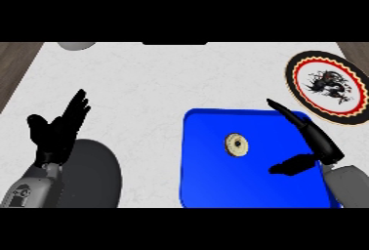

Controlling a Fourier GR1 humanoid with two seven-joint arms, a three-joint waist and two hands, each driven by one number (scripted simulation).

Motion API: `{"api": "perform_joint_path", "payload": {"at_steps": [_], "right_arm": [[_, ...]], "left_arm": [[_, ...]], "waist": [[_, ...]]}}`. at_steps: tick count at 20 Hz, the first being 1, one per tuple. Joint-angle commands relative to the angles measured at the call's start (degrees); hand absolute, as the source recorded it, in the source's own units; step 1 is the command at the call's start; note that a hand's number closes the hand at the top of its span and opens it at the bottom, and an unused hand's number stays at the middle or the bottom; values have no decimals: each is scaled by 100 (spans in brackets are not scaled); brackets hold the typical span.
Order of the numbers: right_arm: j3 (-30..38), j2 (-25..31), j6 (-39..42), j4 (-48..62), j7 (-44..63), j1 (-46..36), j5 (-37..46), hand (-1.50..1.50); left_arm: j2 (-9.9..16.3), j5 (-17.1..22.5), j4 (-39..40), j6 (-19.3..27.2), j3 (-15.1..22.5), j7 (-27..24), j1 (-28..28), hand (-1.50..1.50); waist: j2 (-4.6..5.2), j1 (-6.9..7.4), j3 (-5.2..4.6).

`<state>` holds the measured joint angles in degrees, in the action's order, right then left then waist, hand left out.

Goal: Pick the cupcake from the tray and place it in the plate

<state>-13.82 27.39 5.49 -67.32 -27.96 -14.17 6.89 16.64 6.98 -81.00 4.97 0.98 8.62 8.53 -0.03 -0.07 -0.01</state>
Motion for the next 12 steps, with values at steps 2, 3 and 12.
{"api": "perform_joint_path", "payload": {"at_steps": [2, 3, 12], "right_arm": [[-148, 413, 537, -530, 978, -144, 308, -150], [-114, 295, 577, -517, 1108, -131, 347, -150], [-535, -2, 469, -235, 1779, -461, 1675, -150]], "left_arm": [[69, 7, 26, -153, -120, -59, -65, 0], [-180, -128, -34, 49, 9, -15, -70, 0], [-230, -249, -63, -35, -42, 81, 13, 0]], "waist": [[-9, 0, -4], [-5, 4, -2], [3, 40, 1]]}}
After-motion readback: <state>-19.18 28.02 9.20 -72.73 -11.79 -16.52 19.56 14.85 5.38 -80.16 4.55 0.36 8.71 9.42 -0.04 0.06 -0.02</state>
